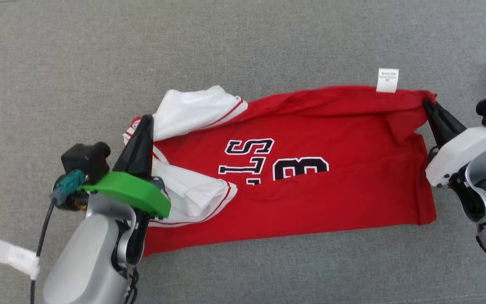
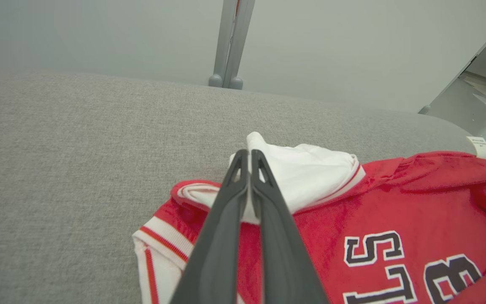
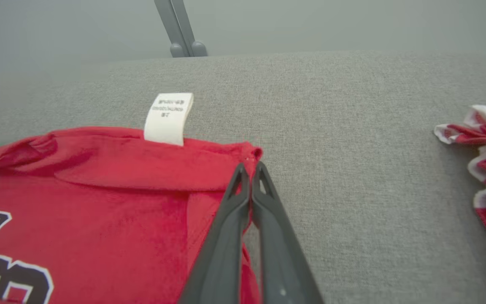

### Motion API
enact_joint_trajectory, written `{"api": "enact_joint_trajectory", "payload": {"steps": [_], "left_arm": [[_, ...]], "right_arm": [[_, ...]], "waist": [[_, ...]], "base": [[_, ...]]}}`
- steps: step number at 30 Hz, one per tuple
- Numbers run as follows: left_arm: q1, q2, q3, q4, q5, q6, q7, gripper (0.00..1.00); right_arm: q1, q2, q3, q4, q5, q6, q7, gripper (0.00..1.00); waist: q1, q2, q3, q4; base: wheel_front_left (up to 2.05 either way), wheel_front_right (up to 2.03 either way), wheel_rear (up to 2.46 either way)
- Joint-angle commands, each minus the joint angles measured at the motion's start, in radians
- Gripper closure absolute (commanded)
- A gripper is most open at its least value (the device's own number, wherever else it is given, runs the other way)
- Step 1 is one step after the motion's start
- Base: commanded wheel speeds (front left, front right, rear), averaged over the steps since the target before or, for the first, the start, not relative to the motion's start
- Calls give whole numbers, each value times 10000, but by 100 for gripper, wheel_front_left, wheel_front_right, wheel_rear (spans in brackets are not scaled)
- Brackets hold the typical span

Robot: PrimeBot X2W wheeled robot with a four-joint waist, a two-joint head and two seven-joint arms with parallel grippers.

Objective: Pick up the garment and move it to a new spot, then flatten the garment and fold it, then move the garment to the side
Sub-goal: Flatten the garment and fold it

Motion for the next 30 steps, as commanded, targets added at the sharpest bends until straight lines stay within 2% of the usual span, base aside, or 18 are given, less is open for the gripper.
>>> {"api": "enact_joint_trajectory", "payload": {"steps": [1,7,14,16,17,18,19,20,25,30], "left_arm": [[488,99,64,-322,-118,116,37,100],[1892,226,-30,-1370,-421,531,394,100],[2528,95,-232,-1499,-500,691,561,100],[2654,56,-289,-1434,-514,698,547,100],[2686,60,-379,-1376,-503,647,631,100],[2717,52,-458,-1334,-495,581,649,89],[2745,10,-465,-1263,-530,598,612,53],[2757,15,-480,-1191,-518,577,542,0],[2790,40,-485,-669,-325,493,31,0],[2730,26,-137,-384,56,300,-969,0]], "right_arm": [[257,-83,-45,-43,71,-21,63,100],[767,-306,-246,-1,-265,-21,338,100],[1076,-333,-181,153,-718,-21,863,100],[1204,-348,-341,229,-866,-21,1080,0],[1232,-323,-462,233,-900,-21,1109,0],[1294,-295,-533,197,-956,-21,1141,0],[1395,-268,-655,122,-1020,-20,1125,0],[1464,-223,-784,46,-1042,-20,1060,0],[2051,90,-1467,-631,-1051,-21,966,0],[2676,546,-2160,-1438,-1096,-20,852,0]], "waist": [[0,0,-153,44],[0,0,-457,177],[0,0,-710,333],[0,0,-788,390],[0,0,-818,415],[0,0,-847,437],[0,0,-883,464],[0,0,-917,485],[0,0,-1093,572],[0,0,-1376,639]], "base": [[0,0,0],[0,0,0],[0,0,0],[0,0,0],[0,0,0],[0,0,0],[0,0,0],[0,0,0],[0,0,0],[0,0,0]]}}
